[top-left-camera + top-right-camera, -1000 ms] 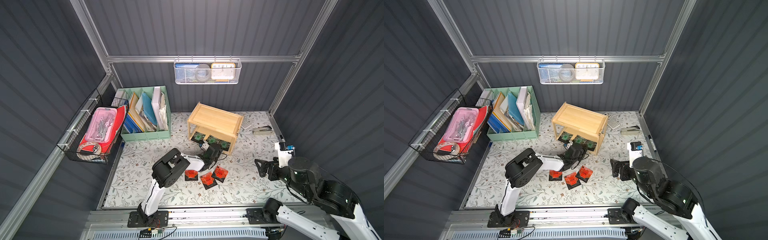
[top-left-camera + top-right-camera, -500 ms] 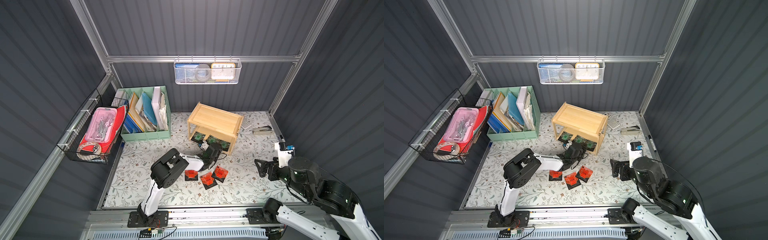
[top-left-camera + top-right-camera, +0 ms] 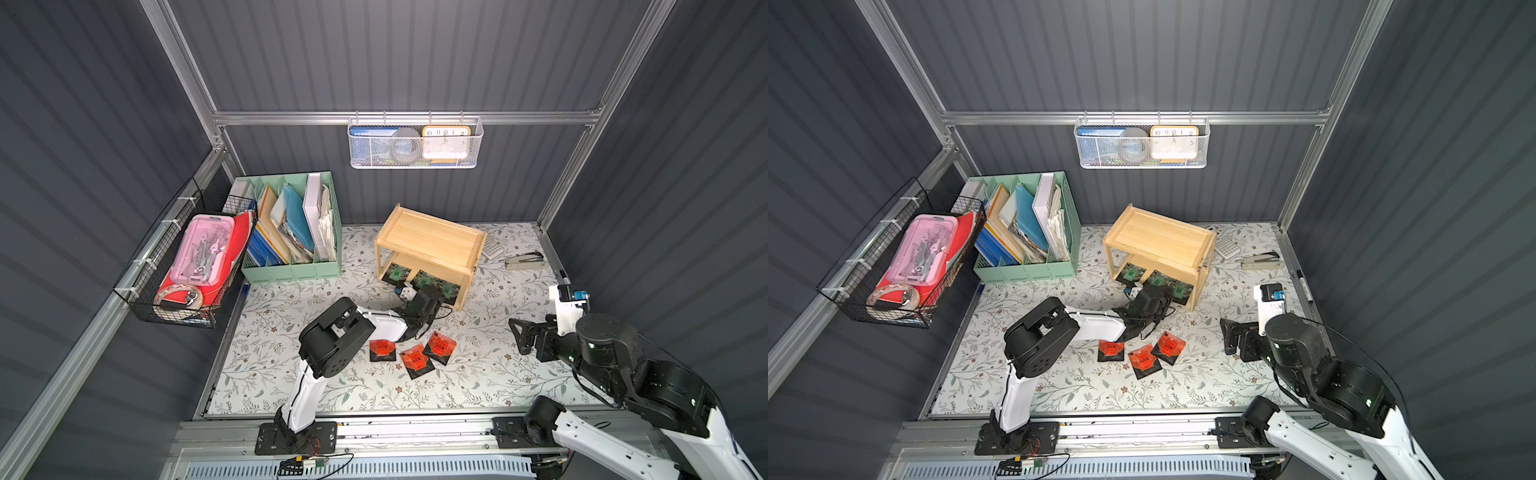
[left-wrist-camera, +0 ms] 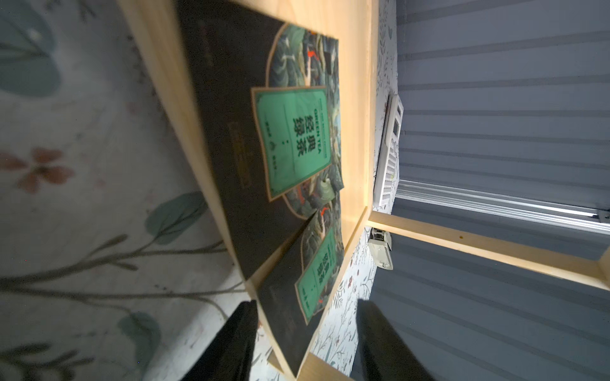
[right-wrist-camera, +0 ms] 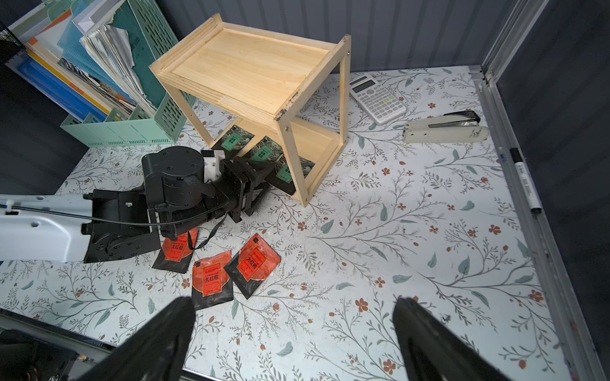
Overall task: Place the tea bags on the shelf by color
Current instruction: Place the tea bag on the shelf.
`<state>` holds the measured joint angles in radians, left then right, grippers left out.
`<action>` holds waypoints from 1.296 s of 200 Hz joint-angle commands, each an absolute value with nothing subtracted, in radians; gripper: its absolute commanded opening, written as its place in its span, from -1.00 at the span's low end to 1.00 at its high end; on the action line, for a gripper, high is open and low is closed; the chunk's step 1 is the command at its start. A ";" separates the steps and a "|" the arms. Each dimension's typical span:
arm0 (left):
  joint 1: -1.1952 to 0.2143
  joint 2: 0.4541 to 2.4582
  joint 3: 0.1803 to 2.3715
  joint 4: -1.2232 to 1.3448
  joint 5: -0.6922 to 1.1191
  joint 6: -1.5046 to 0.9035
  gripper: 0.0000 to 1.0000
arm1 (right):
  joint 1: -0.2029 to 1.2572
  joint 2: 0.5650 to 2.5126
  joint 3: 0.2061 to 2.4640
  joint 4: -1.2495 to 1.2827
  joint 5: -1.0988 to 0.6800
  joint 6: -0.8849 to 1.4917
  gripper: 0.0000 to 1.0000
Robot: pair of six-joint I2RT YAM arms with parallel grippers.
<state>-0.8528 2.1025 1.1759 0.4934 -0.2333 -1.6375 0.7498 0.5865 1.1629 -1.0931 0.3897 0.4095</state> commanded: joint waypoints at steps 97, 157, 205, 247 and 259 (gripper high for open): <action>-0.854 2.032 1.155 0.461 -0.255 -1.616 0.14 | 0.747 0.579 1.153 -1.081 0.393 0.411 0.98; -0.853 1.979 1.145 0.390 -0.270 -1.613 0.18 | 0.747 0.585 1.146 -1.083 0.384 0.406 0.98; -0.853 1.865 1.113 0.232 -0.297 -1.614 0.27 | 0.747 0.609 1.135 -1.115 0.341 0.422 0.98; -0.853 1.738 1.073 0.103 -0.302 -1.595 0.53 | 0.747 0.623 1.098 -1.123 0.238 0.476 0.98; -0.854 1.700 1.057 0.067 -0.304 -1.591 0.65 | 0.748 0.629 1.087 -1.116 0.201 0.489 0.98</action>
